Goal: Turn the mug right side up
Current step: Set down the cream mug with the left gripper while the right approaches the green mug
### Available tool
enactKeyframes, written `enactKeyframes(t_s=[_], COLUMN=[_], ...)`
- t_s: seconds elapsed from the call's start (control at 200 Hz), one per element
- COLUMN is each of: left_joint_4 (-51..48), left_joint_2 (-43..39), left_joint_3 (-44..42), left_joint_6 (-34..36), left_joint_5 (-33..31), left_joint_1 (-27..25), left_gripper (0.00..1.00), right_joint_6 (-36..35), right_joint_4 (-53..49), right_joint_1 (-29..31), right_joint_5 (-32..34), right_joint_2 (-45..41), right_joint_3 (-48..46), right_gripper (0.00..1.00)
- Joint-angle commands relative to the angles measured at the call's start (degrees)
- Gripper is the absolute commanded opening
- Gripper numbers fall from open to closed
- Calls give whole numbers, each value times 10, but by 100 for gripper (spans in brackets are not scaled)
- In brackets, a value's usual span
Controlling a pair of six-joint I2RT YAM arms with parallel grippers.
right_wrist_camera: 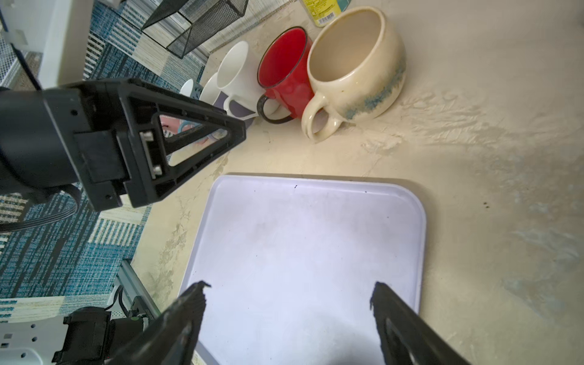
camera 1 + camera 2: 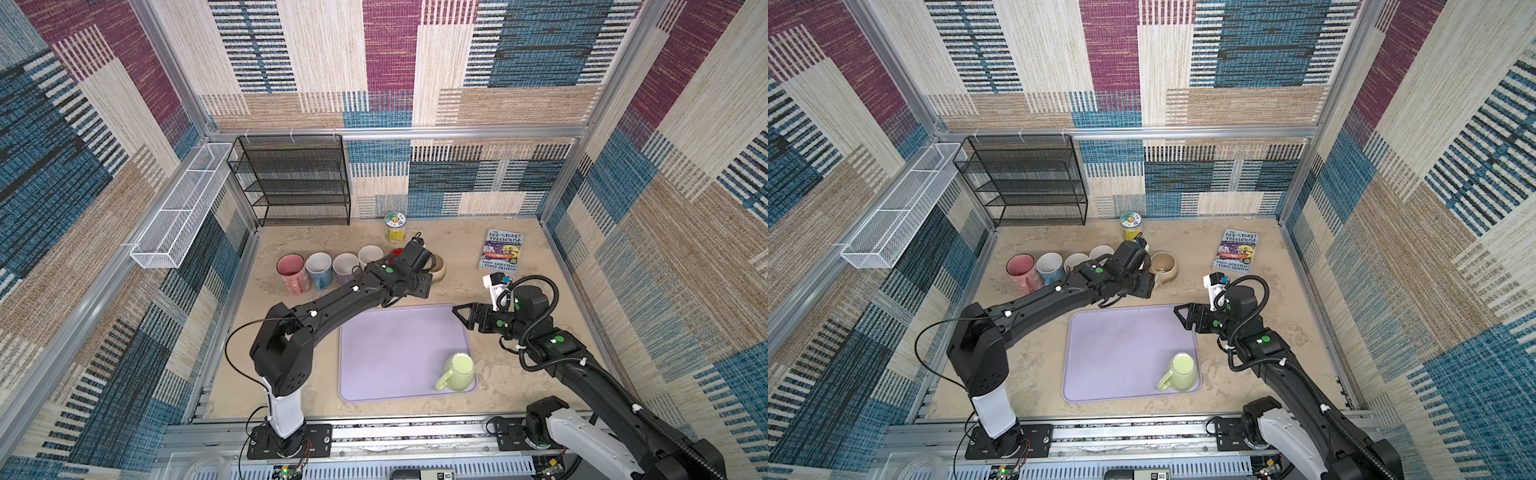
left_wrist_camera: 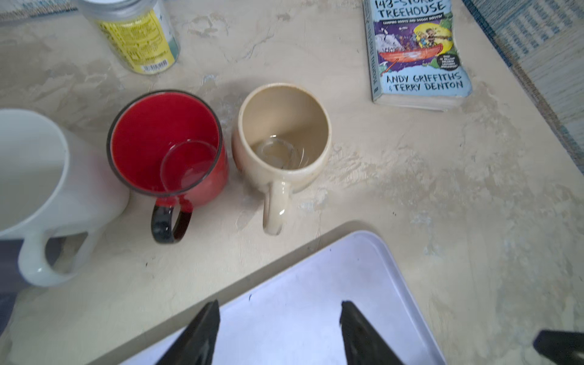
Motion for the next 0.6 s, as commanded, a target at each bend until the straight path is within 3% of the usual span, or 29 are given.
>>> enactKeyframes(t_s=[0.0,0.21,0.596], left_joint_4=[46,79,107], left_joint_2=[-36,-113,-184], left_joint_3=[-47,-146,-235], left_joint_6=[-26,-46,-58], left_joint_5=[6,7,6], left_joint_1=[-2,-4,-6], left_gripper=[71,78,79], right_joint_6=[-5,32,96], right_joint_4=[-55,-90,-155], right_joint_1=[20,85,132], right_joint_5=[58,105,131], right_joint_2=[-6,-12,-59], right_joint_3=[10,19,13], right_gripper=[89,91,91])
